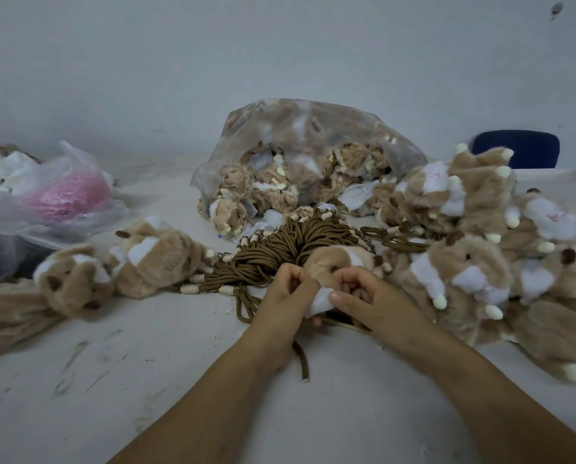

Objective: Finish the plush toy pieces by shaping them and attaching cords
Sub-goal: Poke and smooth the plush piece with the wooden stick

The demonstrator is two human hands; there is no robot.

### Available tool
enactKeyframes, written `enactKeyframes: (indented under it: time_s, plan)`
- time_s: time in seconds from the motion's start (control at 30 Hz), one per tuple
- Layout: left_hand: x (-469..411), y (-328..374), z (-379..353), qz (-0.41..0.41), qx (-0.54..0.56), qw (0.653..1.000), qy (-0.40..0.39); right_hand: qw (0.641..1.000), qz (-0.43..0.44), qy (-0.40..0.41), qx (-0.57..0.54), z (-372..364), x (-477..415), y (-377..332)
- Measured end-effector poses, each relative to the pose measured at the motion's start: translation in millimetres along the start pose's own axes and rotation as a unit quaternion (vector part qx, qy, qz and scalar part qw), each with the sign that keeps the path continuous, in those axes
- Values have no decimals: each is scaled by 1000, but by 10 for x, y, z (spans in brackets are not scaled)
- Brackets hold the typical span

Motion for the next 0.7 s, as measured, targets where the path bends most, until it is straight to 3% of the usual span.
enactKeyframes:
  time_s: [0.13, 0.33, 0.43, 0.53, 0.7]
  plan:
    - [28, -12, 14, 9, 0, 998, -60, 998, -22, -26, 58, 58, 21, -41]
    - [37, -11, -53, 42, 91, 988, -114, 991, 7, 71, 117, 1, -11, -13]
    - [41, 4, -62, 60, 113, 985, -118, 995, -8, 82, 58, -2, -28, 20]
    - [37, -7, -56, 68, 102, 987, -105, 995, -45, 55, -74, -10, -19, 61]
    - [7, -29, -27, 55, 88, 992, -75, 992, -71, 37, -99, 21, -31, 98]
Point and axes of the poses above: each hand's wrist, its own x-axis away from the middle knuckle, its own z-axis out of the back of the hand, y = z × x, the point moved 1 cm from there along -x, towards the middle knuckle, and after that the axes turned 1 degree about -z, right-handed, at the moved point
